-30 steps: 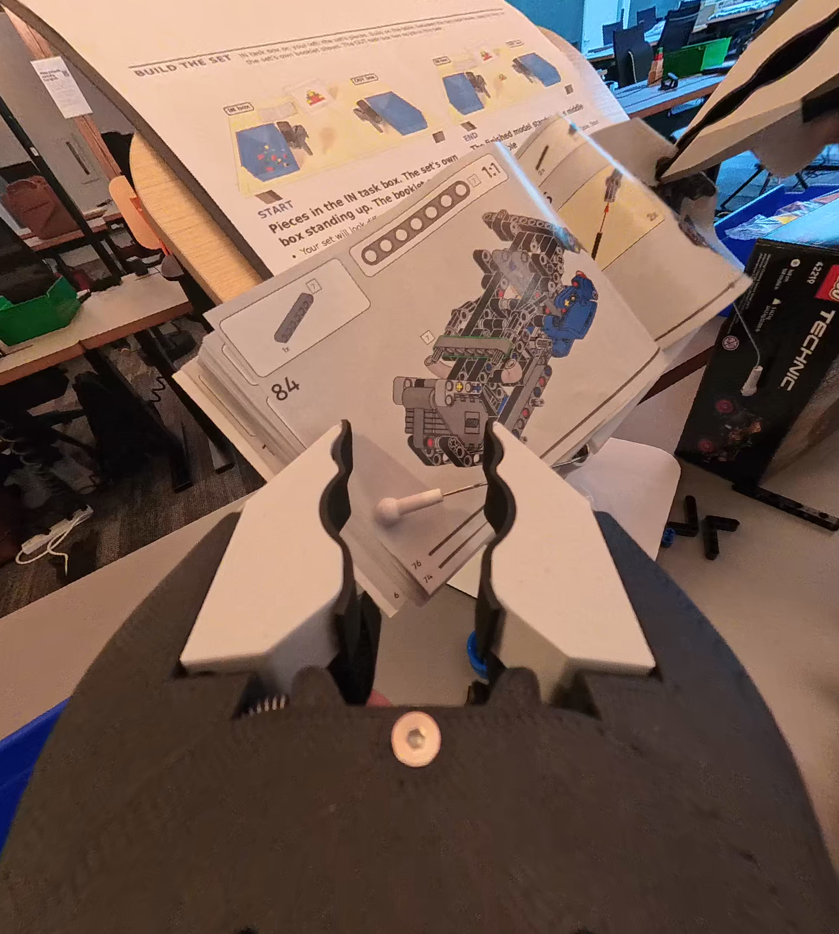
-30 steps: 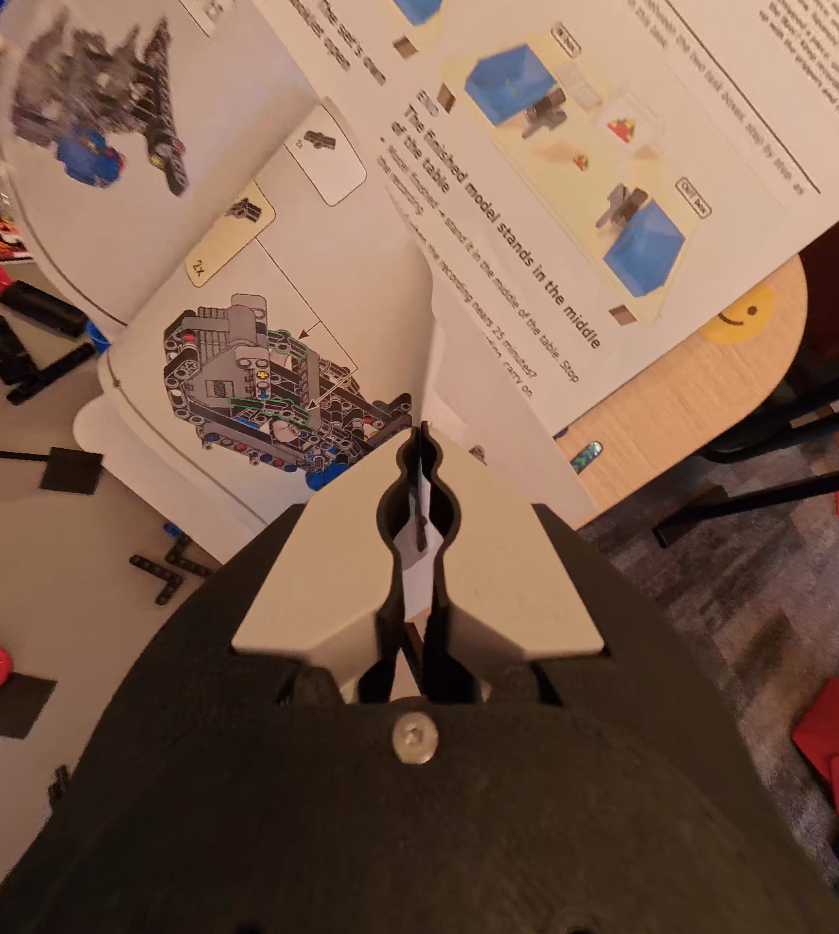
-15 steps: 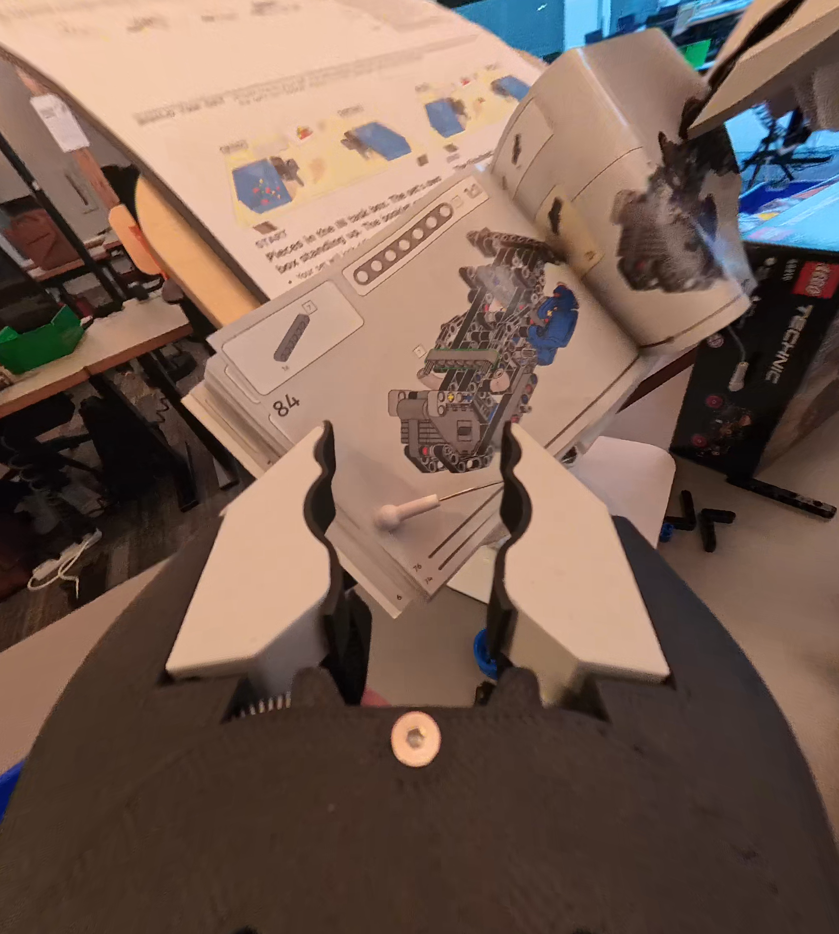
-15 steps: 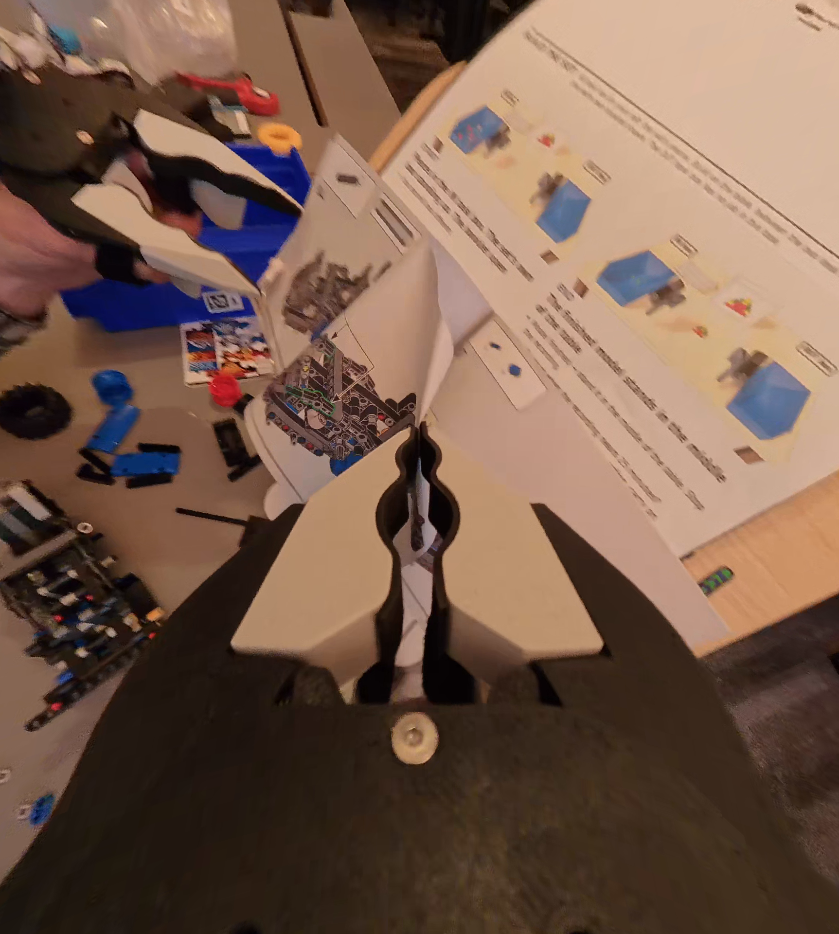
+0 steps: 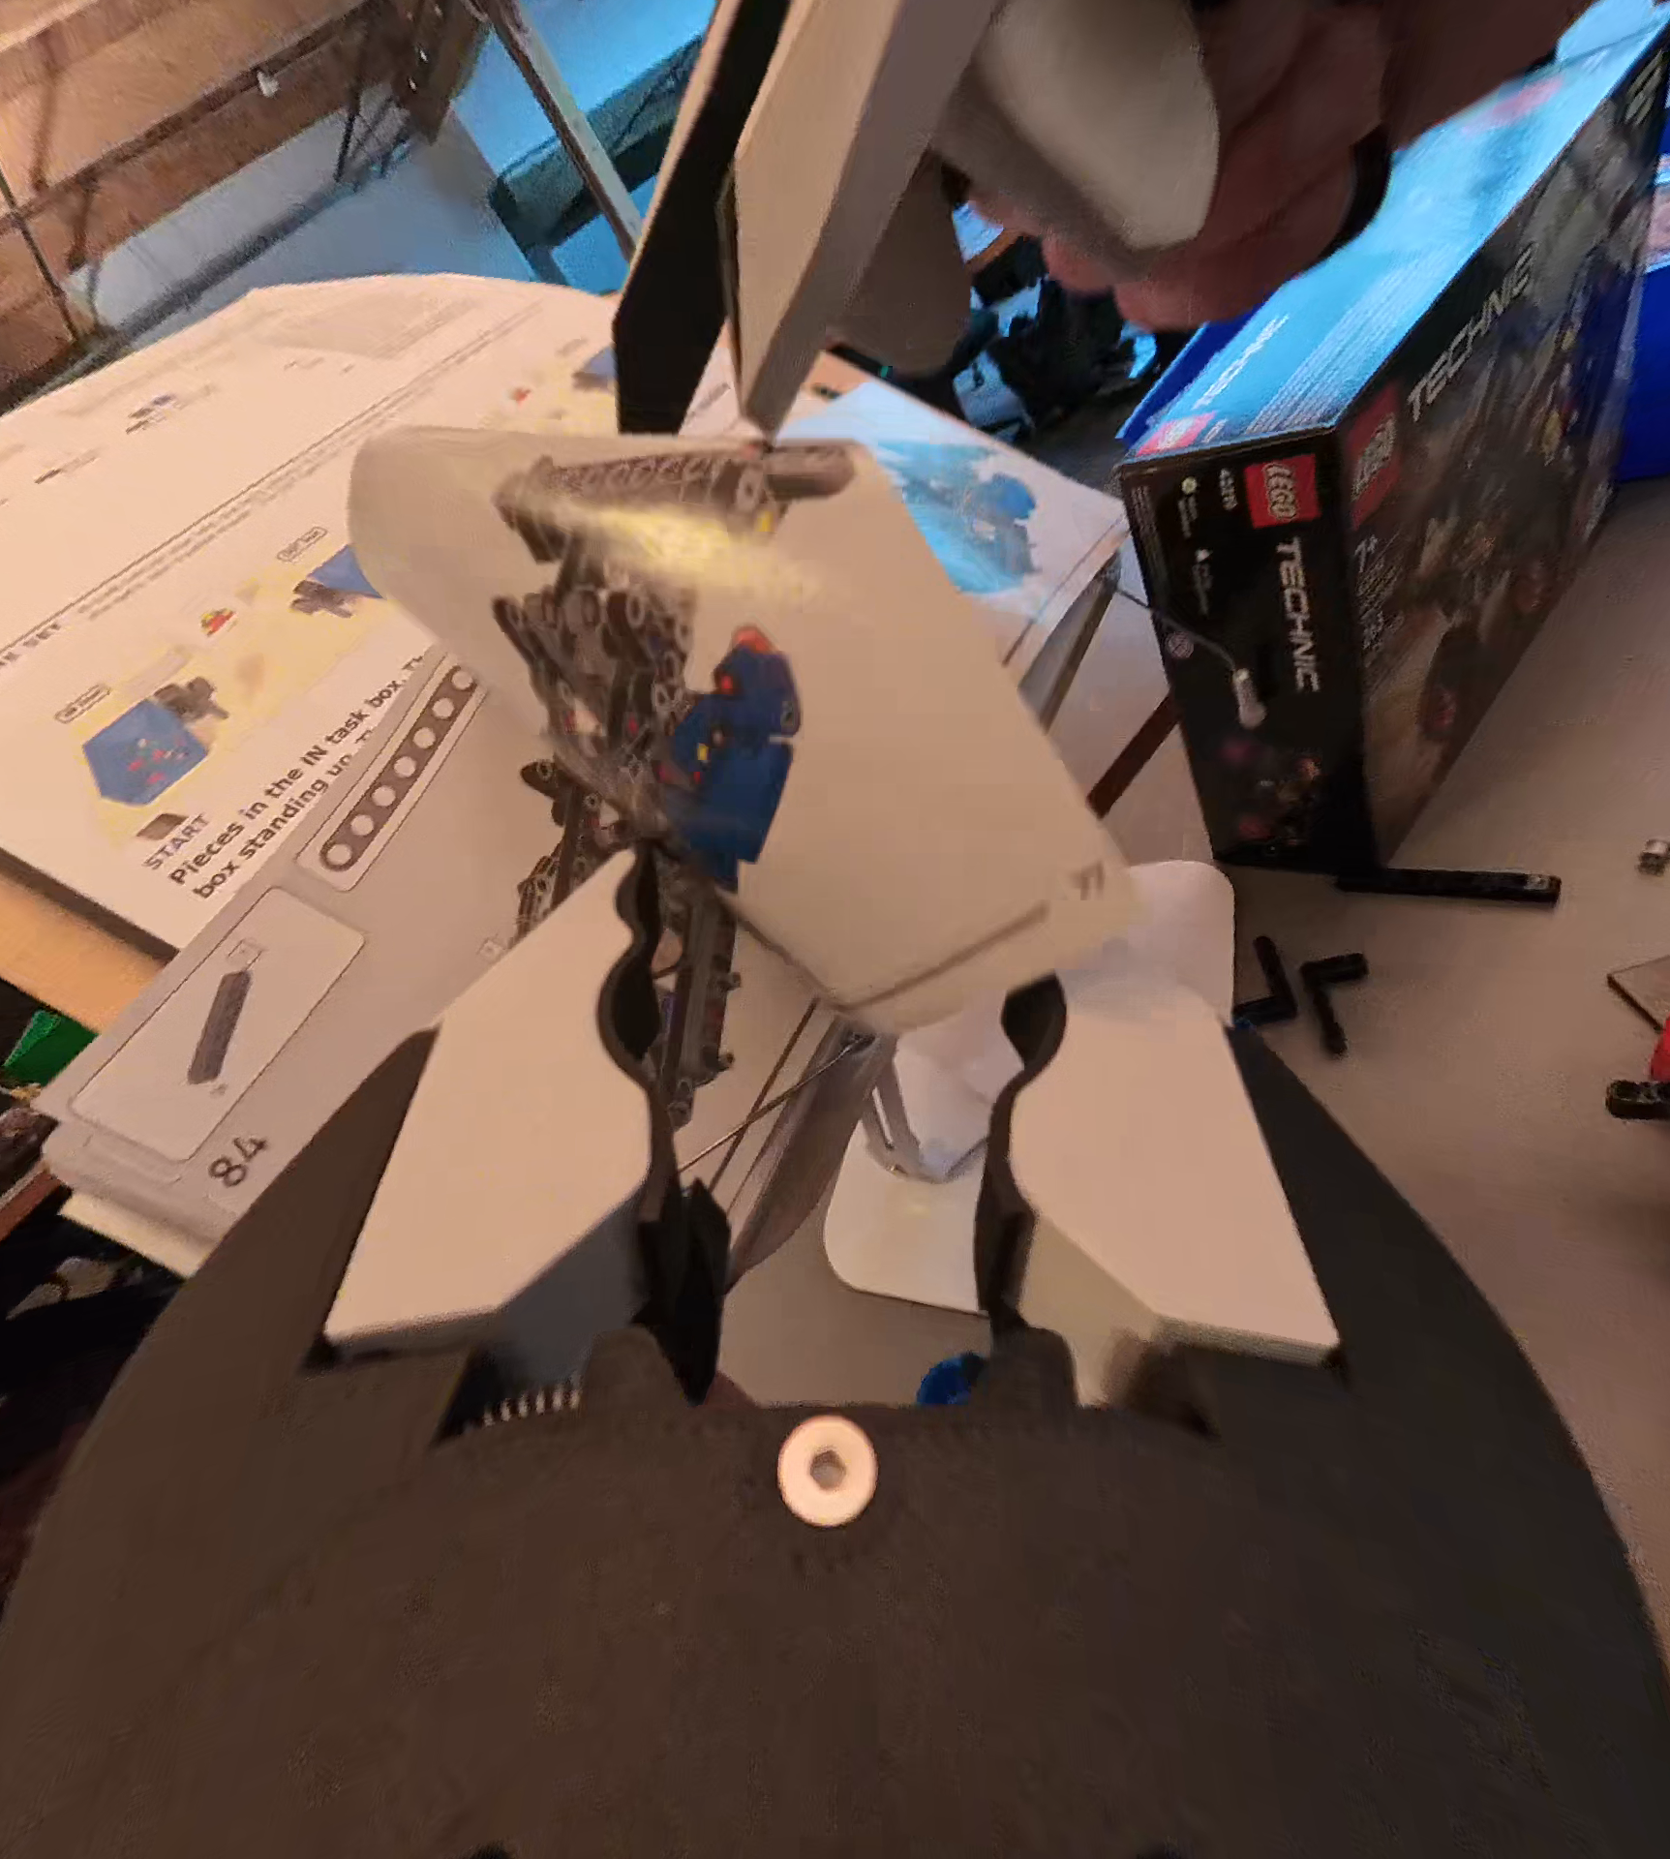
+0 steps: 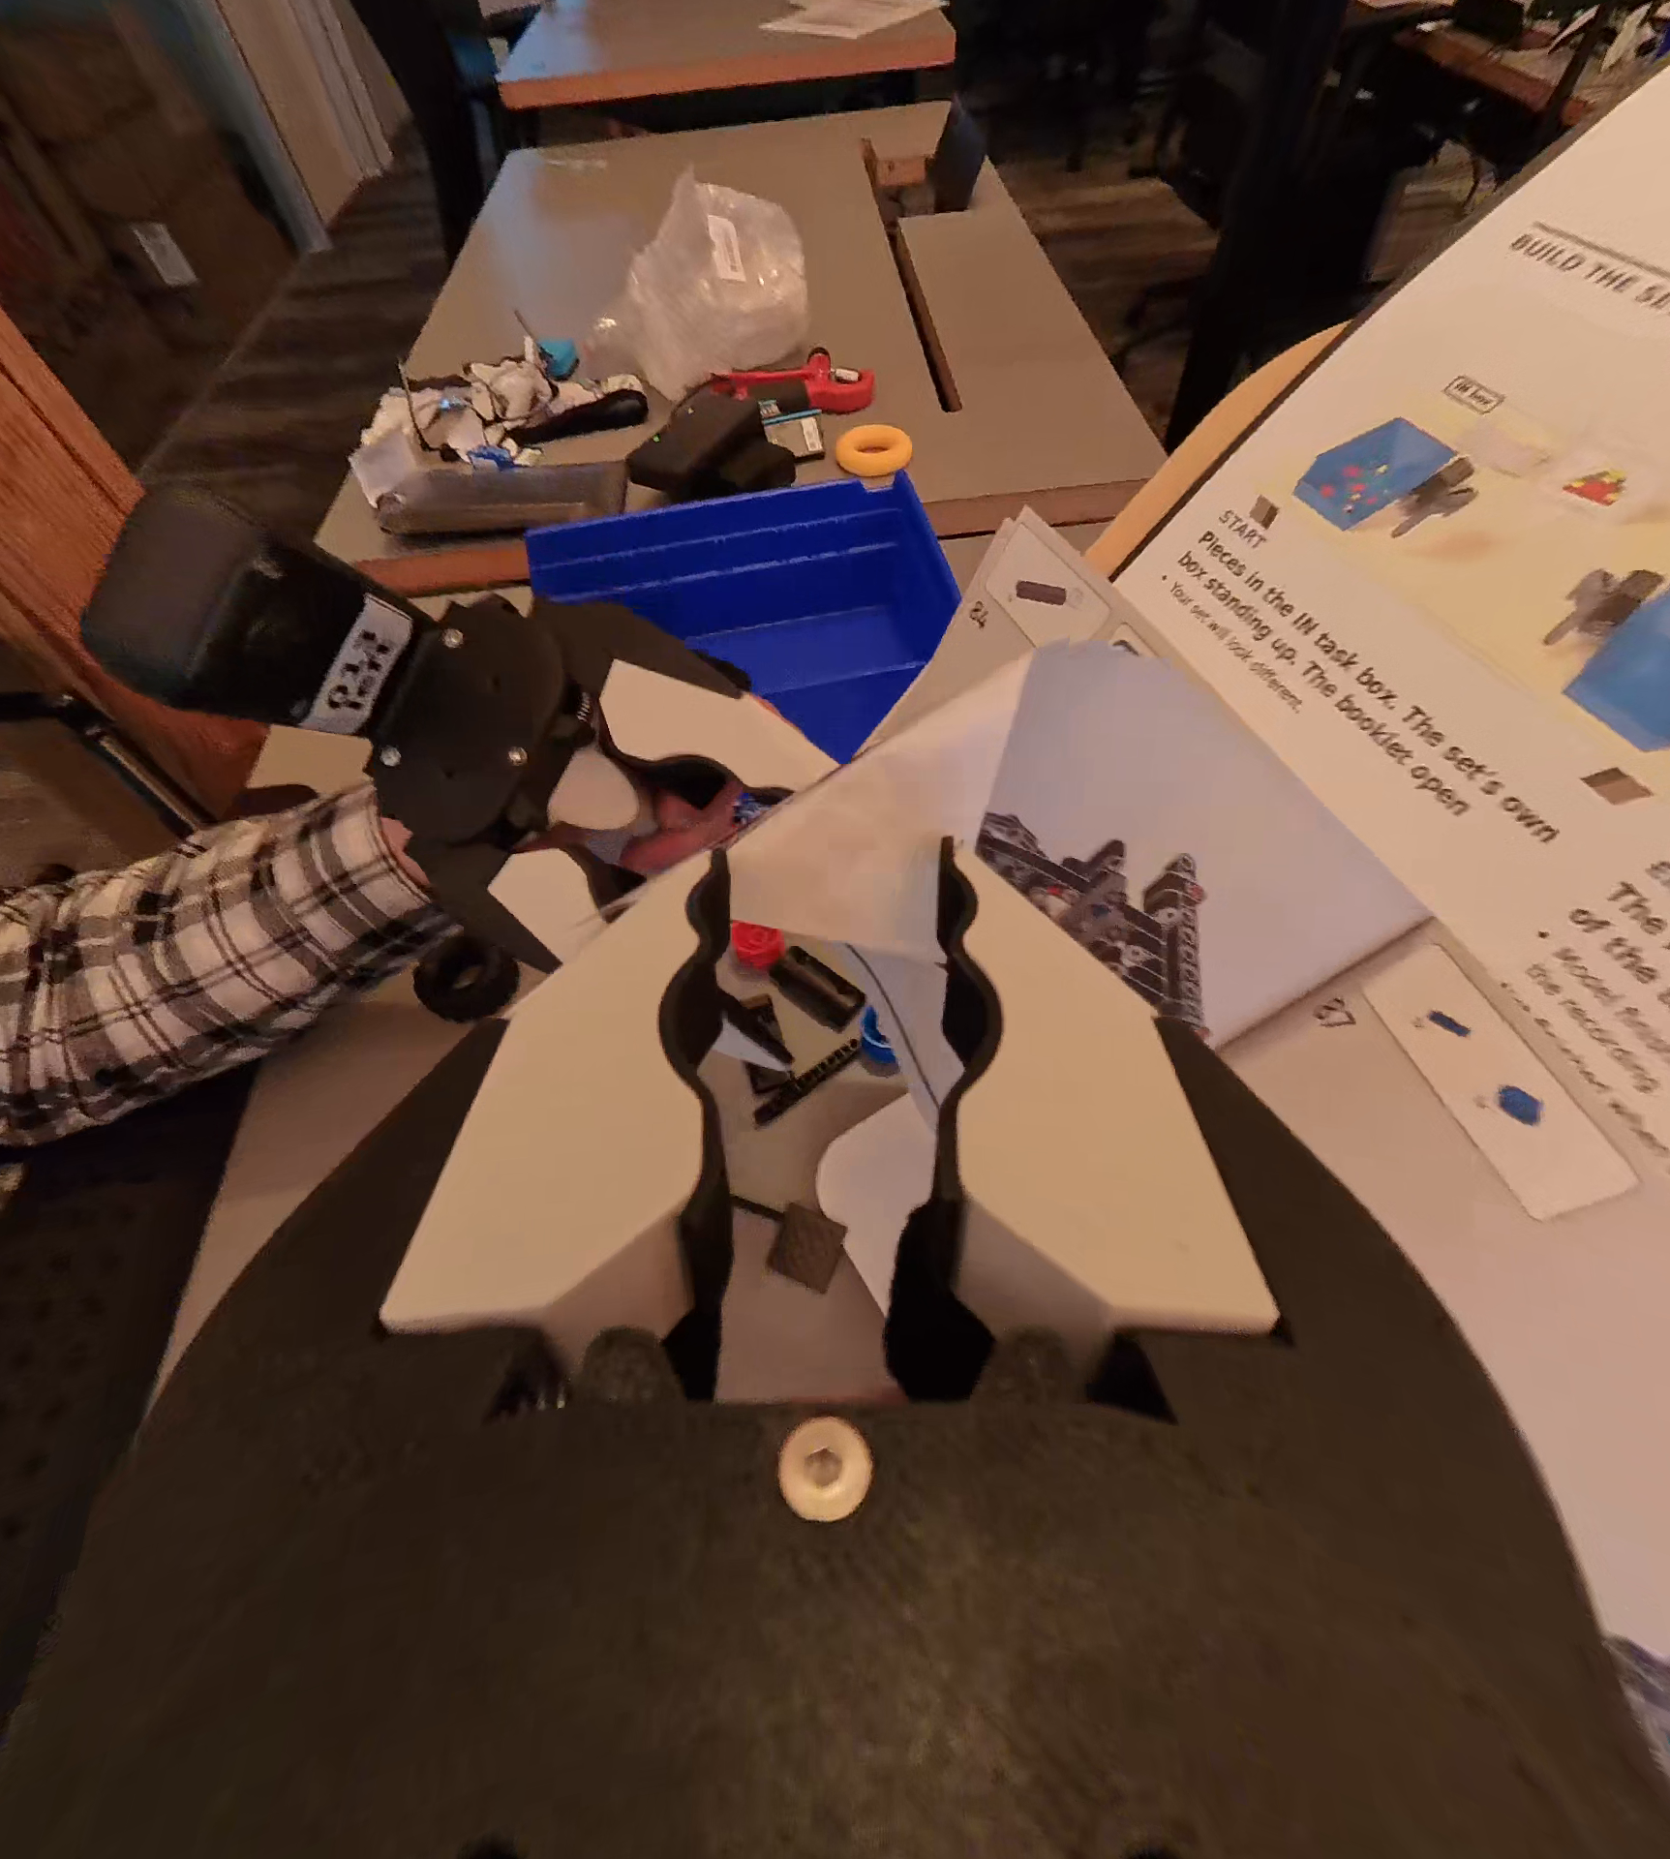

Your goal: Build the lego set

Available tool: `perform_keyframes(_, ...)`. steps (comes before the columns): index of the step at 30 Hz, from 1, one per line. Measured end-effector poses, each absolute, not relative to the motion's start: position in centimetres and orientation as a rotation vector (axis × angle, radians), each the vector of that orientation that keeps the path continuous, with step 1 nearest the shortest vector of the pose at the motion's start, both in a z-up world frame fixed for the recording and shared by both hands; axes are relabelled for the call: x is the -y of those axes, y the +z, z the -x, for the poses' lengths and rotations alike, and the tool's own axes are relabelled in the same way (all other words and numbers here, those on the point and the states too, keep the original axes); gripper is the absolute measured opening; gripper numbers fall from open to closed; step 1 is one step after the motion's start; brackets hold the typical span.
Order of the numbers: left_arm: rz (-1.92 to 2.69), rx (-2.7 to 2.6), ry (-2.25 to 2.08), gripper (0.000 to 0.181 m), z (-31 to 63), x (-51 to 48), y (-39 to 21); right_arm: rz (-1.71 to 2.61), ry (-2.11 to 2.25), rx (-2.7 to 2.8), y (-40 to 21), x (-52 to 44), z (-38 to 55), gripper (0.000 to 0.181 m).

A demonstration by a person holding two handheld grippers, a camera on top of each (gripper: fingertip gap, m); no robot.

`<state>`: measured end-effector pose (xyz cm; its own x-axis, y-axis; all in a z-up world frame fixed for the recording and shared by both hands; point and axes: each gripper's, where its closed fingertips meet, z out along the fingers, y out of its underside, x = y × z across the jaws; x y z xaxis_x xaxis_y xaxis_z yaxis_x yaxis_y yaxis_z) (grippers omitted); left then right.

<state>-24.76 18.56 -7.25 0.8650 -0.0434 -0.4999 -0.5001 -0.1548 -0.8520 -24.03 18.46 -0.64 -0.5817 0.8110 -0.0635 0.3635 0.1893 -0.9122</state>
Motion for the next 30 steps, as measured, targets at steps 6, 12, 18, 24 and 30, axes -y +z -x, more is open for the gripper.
perform_keyframes(6, 1.61, -0.309, 0.326, 0.027, 26.4, -17.7, -6.2, 1.126, 1.383, 2.044, -1.7, -17.6, 24.1, 0.06)
perform_keyframes(12, 1.576, -0.205, 0.252, 0.004, 28.5, -16.3, -5.4, 1.108, 1.233, 2.048, -3.3, -17.8, 23.6, 0.06)
perform_keyframes(18, 1.563, -0.139, 0.17, 0.002, 29.7, -15.3, -5.3, 1.08, 1.11, 2.061, -4.8, -17.7, 23.1, 0.058)
perform_keyframes(24, 1.576, -0.117, 0.151, 0.0, 30.4, -14.8, -5.4, 1.036, 1.03, 2.064, -5.8, -17.4, 23.1, 0.054)
perform_keyframes(30, 1.591, -0.115, 0.159, 0.0, 30.6, -14.7, -5.5, 0.981, 0.954, 2.087, -7.3, -16.8, 23.6, 0.04)
